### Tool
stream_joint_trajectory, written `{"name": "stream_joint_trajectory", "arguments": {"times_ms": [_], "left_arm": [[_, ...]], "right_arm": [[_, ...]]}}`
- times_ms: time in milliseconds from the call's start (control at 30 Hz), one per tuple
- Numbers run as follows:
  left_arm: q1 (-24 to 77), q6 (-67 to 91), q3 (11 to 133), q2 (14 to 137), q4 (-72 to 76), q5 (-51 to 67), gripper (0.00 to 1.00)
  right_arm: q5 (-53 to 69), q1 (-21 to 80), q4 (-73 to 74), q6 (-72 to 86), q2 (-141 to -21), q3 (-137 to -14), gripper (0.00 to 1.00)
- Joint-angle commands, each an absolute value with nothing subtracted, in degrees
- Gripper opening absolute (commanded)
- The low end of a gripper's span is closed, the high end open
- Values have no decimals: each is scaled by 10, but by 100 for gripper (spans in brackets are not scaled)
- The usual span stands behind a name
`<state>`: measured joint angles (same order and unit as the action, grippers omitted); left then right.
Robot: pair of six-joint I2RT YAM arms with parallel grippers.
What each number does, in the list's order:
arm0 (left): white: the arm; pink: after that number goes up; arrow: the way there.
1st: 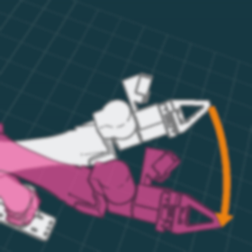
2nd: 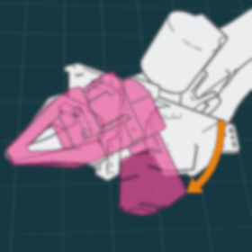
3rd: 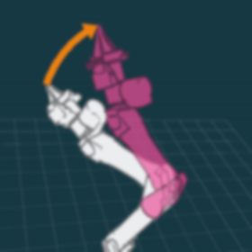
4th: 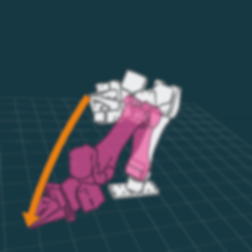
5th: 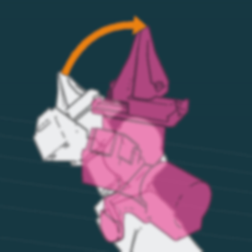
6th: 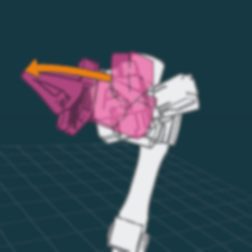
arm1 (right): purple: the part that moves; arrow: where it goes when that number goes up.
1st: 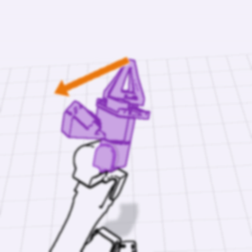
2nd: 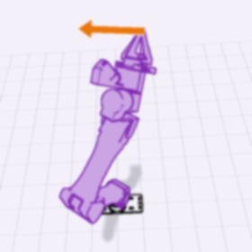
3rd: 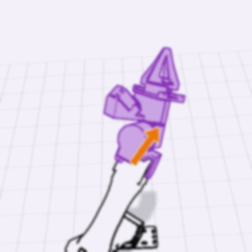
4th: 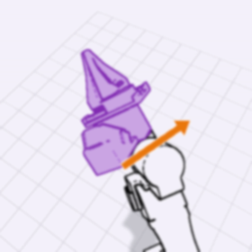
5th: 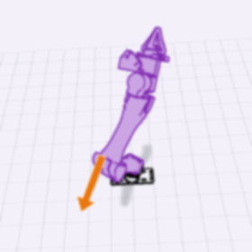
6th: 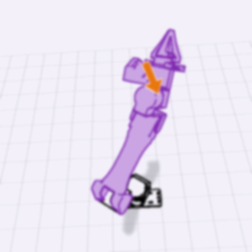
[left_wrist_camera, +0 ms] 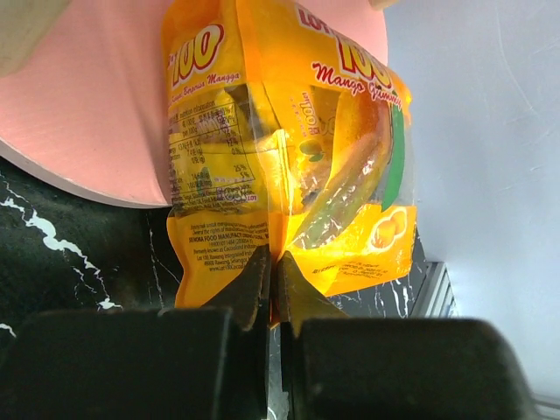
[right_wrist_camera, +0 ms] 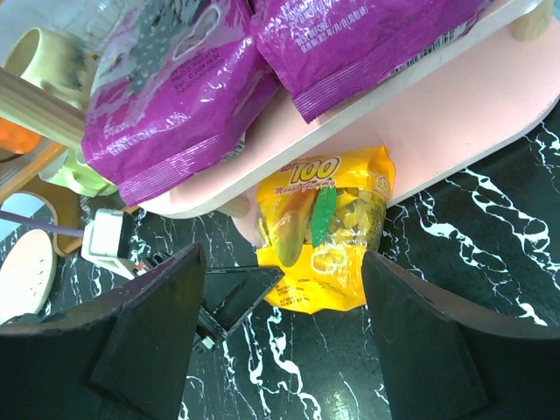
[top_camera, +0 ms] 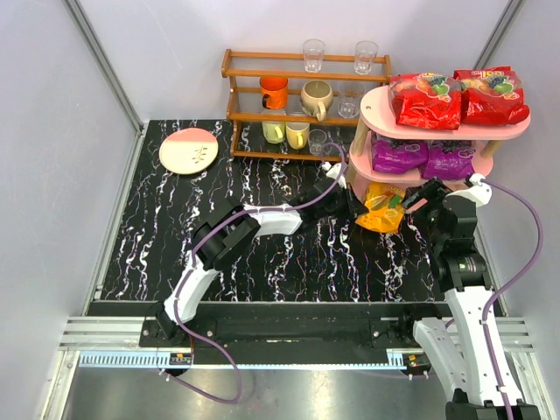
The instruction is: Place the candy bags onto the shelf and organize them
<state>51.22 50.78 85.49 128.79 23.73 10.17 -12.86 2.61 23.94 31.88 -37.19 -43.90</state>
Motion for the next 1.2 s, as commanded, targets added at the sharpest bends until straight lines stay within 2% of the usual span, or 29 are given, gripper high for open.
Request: {"name": "stream_joint_trajectory", "arguments": {"times_ms": [0,833,1167], "left_arm": [[507,550,892,1282,315,56,0],[493,577,1033,1357,264,21,0],[490,577,1036,1368,260,17,0]], "right_arm": [[-132,25,243,308,-375,-440,81],[-149,25,245,287,-366,-443,82],[-152,24,246,286,-367,-444,83]]}}
